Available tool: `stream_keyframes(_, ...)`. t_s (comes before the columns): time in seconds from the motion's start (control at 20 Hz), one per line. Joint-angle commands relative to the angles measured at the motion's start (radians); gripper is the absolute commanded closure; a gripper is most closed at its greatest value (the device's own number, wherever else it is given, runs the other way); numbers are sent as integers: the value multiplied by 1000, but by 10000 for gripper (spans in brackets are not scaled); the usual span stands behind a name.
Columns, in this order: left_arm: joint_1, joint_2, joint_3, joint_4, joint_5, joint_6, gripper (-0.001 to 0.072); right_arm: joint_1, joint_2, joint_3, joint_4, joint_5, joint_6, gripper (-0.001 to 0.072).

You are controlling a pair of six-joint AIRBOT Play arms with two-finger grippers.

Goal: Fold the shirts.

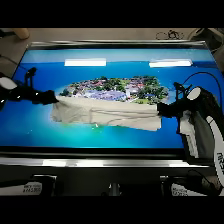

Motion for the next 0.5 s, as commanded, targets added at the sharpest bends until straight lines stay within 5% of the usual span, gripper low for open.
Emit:
stream_keyframes(0.0, -56, -253, 231, -3, -18, -64, 681, 18, -102, 28, 5, -15, 23, 690)
stream_keyframes(0.05, -58, -292, 254, -3, -32, -94, 576, 27, -109, 28, 4, -26, 23, 654)
stream_keyframes(0.1, -58, -313, 262, -3, -49, -115, 276, 33, -110, 28, 13, -35, 23, 466)
stream_keyframes(0.15, -53, -315, 262, -2, -62, -117, 104, 34, -107, 35, 30, -25, 15, 157)
stream_keyframes(0.2, -39, -304, 263, -3, -68, -110, 99, 26, -103, 53, 11, 12, -8, 32)
stream_keyframes(0.25, -27, -282, 262, -3, -75, -95, 100, 11, -101, 70, -8, 56, -19, 3)
stream_keyframes(0.45, -17, -147, 262, -3, -116, -72, 108, -89, -144, 38, 100, 102, -9, 11)
